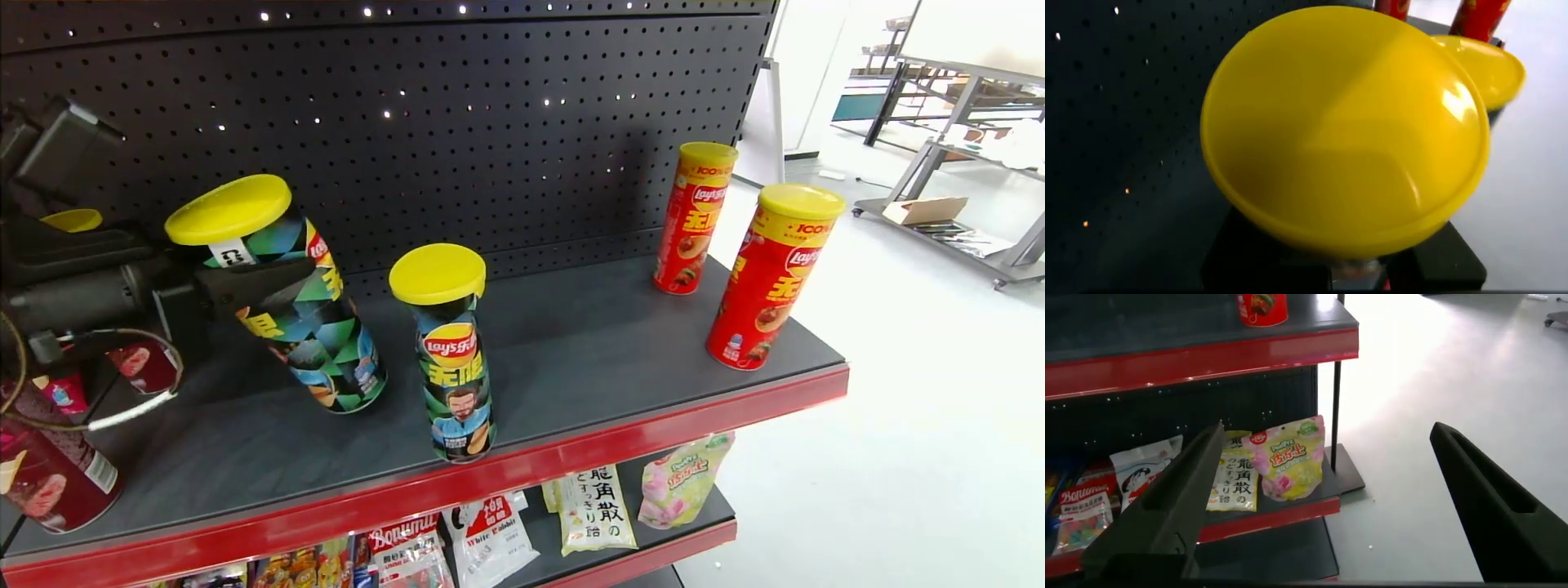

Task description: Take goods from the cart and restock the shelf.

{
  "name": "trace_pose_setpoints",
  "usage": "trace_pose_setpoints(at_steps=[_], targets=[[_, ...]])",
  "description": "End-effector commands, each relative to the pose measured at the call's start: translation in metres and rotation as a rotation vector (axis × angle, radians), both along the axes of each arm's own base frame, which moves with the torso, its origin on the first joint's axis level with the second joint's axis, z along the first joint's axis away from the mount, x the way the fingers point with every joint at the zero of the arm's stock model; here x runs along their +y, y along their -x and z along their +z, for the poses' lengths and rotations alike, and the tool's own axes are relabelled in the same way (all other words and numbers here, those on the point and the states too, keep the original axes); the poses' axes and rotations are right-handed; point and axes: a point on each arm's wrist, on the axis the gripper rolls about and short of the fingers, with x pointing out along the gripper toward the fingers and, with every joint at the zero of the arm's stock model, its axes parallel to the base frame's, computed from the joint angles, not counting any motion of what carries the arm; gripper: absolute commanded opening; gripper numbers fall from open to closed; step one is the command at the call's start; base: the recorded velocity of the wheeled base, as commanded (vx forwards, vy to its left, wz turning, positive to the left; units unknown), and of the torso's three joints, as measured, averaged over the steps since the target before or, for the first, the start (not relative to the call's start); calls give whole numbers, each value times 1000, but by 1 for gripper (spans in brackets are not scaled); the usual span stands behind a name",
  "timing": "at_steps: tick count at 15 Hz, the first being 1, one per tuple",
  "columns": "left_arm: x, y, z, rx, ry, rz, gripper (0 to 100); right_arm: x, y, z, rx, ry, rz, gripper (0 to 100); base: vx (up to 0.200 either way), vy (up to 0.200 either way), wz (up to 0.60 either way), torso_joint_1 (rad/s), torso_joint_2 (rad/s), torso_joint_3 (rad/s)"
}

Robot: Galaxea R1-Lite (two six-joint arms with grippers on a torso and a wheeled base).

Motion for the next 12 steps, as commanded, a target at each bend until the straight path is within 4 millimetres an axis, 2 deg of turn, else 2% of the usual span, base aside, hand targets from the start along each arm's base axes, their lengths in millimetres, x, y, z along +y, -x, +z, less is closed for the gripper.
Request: trace_pose_setpoints(at_steps=[1,3,7,12], targets=[[-5,-23,-14,48,-10,-2,0,0,0,0,1,0,1,100,0,0,0,0,0,0],[-9,-49,-19,20,0,-3,0,0,0,0,1,0,1,100,0,0,0,0,0,0],[-31,-80,-18,12,-11,-20,0,0,0,0,1,0,1,100,0,0,0,0,0,0],[-44,-115,-29,37,-17,-7,0,0,0,0,1,0,1,100,0,0,0,0,0,0]])
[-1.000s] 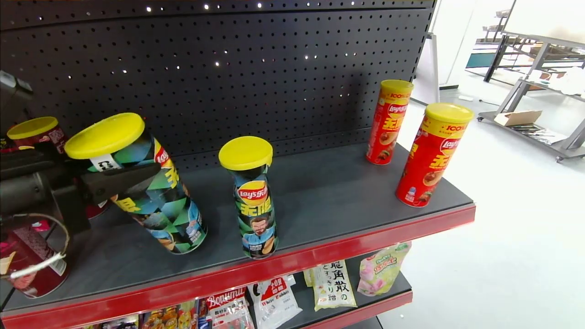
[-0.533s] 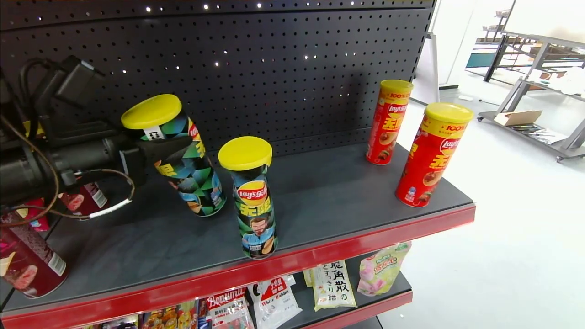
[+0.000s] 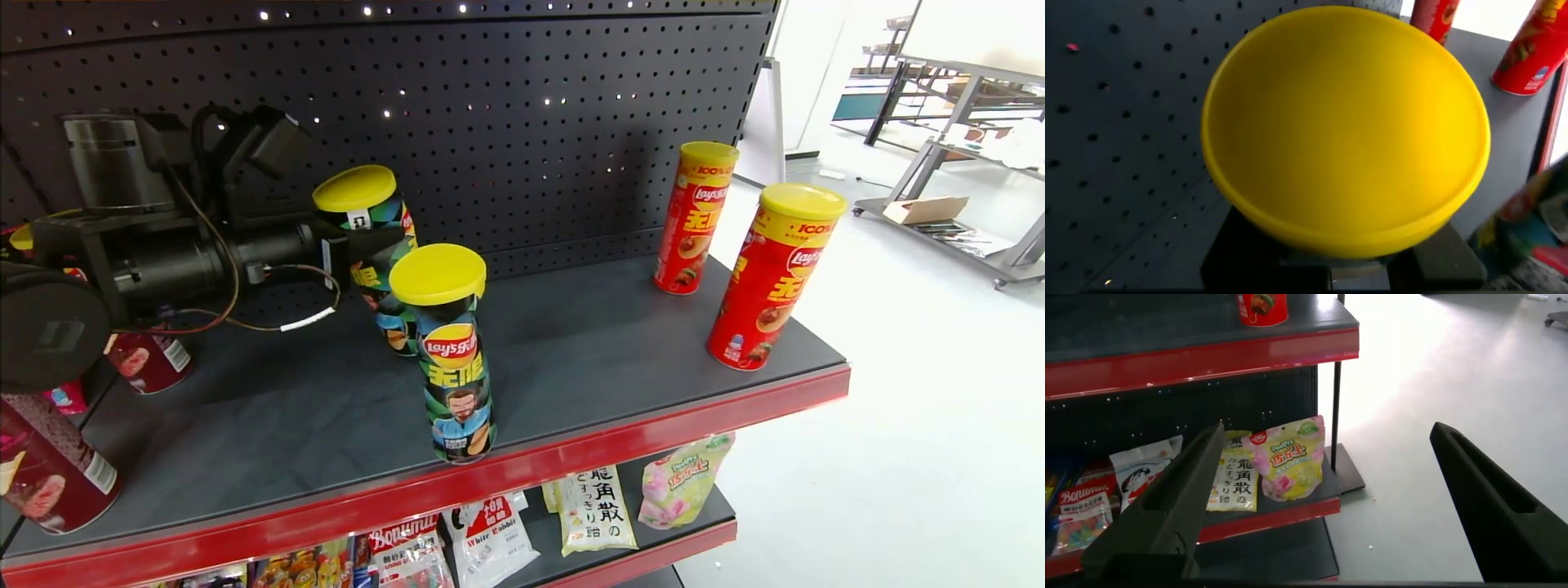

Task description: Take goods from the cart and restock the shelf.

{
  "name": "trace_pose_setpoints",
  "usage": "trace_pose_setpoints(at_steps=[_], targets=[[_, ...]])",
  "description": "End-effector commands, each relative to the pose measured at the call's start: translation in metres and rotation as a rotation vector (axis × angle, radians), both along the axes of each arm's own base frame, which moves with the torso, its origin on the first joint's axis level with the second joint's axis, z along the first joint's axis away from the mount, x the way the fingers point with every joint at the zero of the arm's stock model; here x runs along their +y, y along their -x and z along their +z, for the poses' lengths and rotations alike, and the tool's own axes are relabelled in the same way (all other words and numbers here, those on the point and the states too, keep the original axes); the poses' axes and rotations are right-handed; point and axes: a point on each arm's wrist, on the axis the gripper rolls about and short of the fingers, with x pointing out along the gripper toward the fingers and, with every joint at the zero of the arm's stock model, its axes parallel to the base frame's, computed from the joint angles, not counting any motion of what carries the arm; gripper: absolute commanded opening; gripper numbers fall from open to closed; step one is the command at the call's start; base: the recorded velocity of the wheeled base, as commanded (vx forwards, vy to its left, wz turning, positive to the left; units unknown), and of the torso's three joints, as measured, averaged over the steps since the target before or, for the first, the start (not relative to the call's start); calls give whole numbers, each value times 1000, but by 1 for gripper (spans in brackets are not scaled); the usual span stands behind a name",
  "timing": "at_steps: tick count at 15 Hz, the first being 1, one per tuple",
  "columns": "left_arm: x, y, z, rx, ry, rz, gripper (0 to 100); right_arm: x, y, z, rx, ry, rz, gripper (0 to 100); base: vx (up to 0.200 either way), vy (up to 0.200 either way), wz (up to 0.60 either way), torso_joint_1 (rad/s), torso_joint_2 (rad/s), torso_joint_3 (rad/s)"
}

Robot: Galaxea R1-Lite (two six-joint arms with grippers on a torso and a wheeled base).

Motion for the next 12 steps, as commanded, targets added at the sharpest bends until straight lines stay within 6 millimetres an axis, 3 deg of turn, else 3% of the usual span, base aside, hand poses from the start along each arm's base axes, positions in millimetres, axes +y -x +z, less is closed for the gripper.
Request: trace_pose_setpoints(at_steps=[1,7,12], targets=[[-11,-19,-13,35,-5,-20,0,0,0,0,1,0,1,100,0,0,0,0,0,0],[-29,-40,-20,38,-4,-53,0,0,0,0,1,0,1,100,0,0,0,0,0,0],[-31,-47,-23,38,-8,-54,0,0,0,0,1,0,1,100,0,0,0,0,0,0]])
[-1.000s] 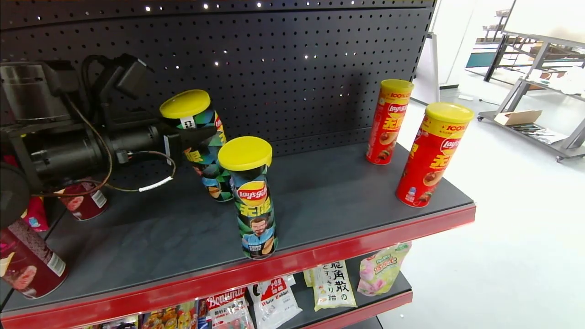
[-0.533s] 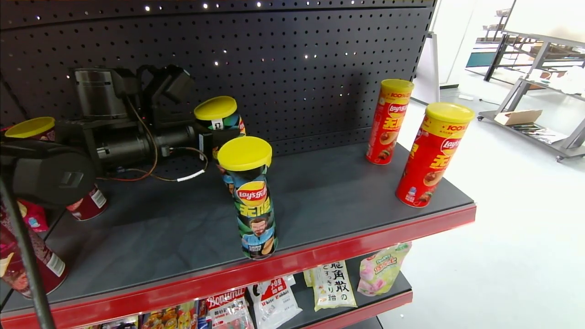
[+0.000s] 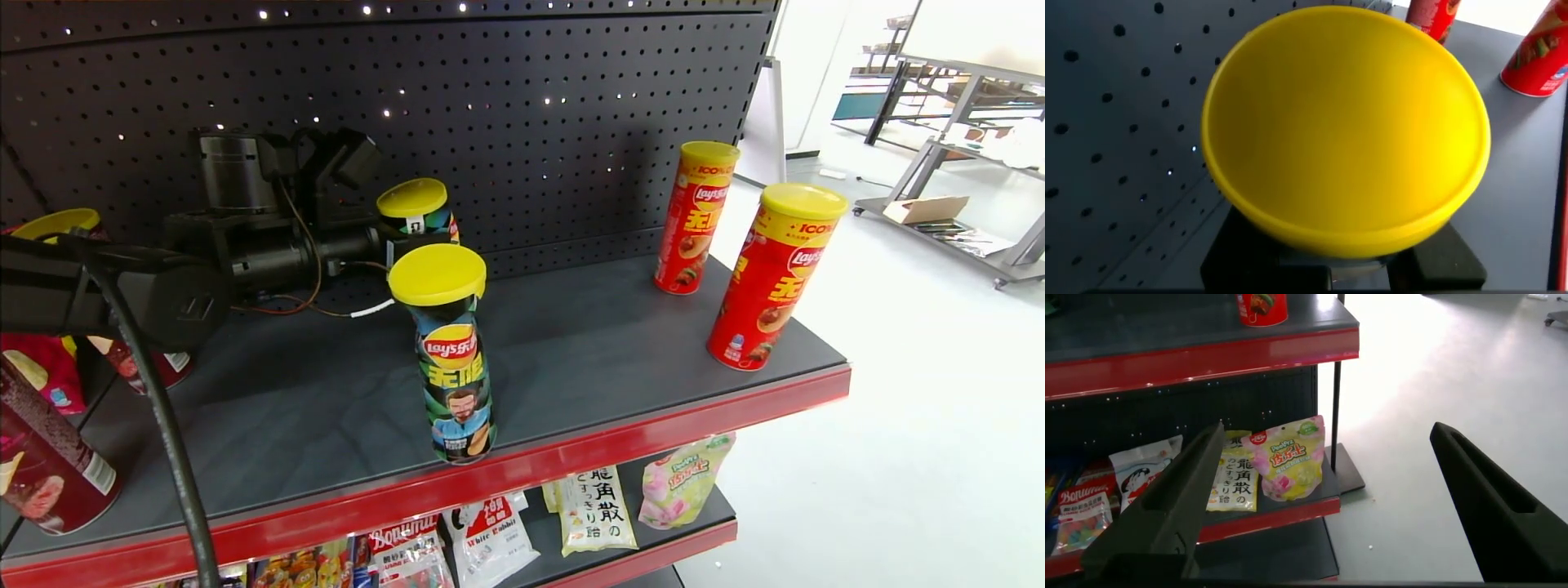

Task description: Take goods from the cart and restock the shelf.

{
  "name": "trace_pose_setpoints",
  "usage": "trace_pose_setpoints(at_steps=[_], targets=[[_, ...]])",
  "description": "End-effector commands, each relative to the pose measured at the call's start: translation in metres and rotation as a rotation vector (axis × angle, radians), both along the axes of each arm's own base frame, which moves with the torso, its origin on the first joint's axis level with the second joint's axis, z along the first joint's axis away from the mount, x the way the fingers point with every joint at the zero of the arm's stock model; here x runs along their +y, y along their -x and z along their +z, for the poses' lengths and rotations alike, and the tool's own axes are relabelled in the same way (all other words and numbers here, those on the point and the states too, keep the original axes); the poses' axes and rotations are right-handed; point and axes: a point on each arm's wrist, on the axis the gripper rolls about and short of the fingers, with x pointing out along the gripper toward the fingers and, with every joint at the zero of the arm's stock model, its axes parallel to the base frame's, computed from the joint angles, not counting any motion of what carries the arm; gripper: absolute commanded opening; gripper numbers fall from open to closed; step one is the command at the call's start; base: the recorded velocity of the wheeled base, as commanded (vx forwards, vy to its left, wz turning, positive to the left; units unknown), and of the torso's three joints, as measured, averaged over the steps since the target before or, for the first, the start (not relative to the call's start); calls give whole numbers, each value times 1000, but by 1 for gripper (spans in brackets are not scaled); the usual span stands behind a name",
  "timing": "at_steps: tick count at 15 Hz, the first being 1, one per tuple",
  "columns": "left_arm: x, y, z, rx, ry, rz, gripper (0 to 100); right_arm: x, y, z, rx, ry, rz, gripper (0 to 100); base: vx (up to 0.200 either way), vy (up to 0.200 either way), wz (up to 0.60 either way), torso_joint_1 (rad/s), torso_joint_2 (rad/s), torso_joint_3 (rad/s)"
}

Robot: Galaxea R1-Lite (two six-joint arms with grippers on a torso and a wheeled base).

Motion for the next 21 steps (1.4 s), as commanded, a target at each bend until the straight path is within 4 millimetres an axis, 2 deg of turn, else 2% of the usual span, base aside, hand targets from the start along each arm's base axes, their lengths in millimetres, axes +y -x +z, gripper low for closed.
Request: trace_pose_setpoints(at_steps=[1,13,20,21], targets=[[-1,-3,-5,18,-6,0,0,0,0,0,1,0,2,100,0,0,0,0,0,0],[1,5,2,38,-19,-6,0,0,0,0,1,0,2,100,0,0,0,0,0,0],[0,2,2,21,-33,-10,0,0,0,0,1,0,2,100,0,0,0,0,0,0],[0,1,2,20,-34,-8,100,0,0,0,1,0,2,100,0,0,0,0,0,0]])
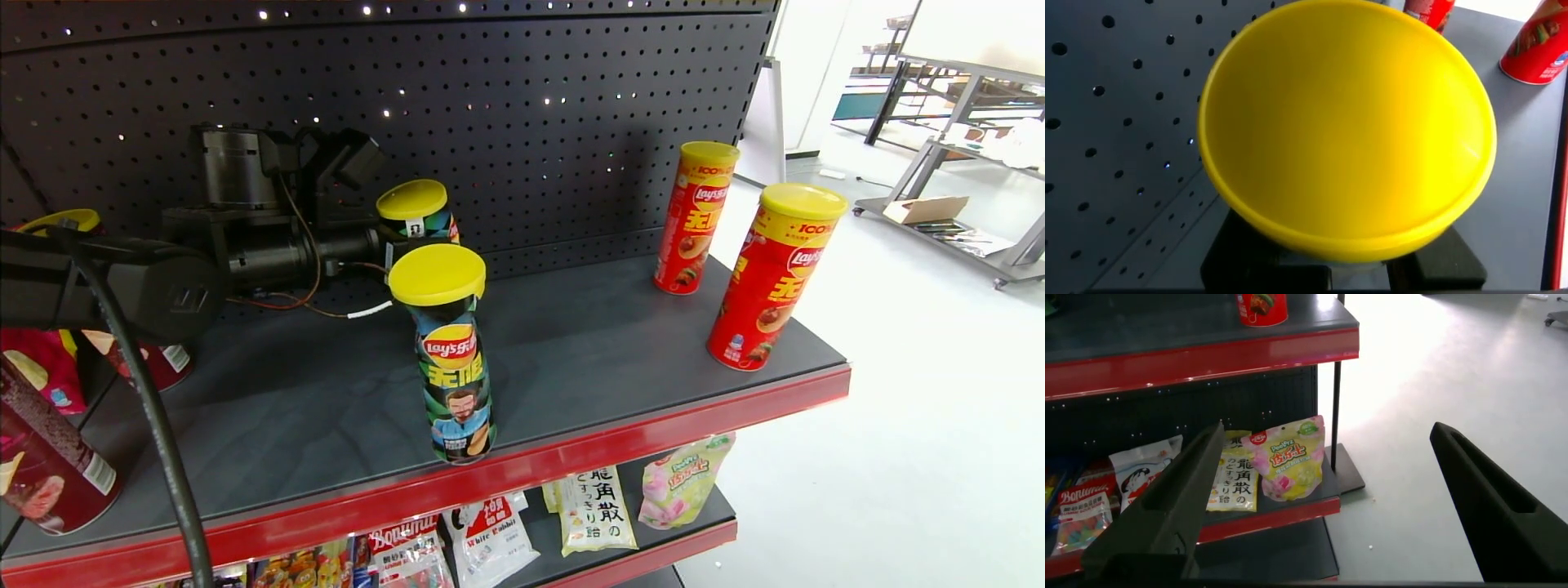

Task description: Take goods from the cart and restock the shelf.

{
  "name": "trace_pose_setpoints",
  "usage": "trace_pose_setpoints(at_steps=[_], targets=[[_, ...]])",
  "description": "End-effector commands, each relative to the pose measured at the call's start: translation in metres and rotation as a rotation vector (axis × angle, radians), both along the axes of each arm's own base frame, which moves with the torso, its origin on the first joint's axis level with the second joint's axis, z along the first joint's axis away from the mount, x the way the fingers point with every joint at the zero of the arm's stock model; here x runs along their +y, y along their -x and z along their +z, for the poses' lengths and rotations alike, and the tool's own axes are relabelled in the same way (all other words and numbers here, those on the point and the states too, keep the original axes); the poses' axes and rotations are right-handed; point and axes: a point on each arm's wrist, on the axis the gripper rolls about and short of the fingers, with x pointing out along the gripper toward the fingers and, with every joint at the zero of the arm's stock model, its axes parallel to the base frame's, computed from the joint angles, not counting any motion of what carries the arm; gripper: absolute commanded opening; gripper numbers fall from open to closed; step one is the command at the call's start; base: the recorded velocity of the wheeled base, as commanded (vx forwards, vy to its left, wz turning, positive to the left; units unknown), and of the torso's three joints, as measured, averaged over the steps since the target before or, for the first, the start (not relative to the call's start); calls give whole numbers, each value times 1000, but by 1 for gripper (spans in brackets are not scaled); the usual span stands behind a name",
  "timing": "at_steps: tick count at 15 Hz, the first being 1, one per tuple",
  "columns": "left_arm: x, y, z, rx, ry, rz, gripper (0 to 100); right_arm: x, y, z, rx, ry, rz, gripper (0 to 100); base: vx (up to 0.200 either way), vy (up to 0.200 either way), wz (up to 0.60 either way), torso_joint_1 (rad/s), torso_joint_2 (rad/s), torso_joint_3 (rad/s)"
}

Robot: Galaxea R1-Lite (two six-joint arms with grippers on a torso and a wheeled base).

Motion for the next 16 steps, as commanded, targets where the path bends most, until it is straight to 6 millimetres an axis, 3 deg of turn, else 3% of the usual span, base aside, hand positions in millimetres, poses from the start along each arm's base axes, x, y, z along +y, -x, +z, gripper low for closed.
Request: trace_pose_setpoints(at_steps=[1,7,10,13,16], targets=[[0,0,0,-2,2,1,100,0,0,0,1,0,1,100,0,0,0,0,0,0],[4,7,4,-3,5,6,100,0,0,0,1,0,-1,100,0,0,0,0,0,0],[19,23,2,17,-1,35,100,0,0,0,1,0,1,100,0,0,0,0,0,0],[38,56,-6,61,-15,69,100,0,0,0,1,0,-1,100,0,0,0,0,0,0],[52,112,-13,106,-29,81,100,0,0,0,1,0,1,100,0,0,0,0,0,0]])
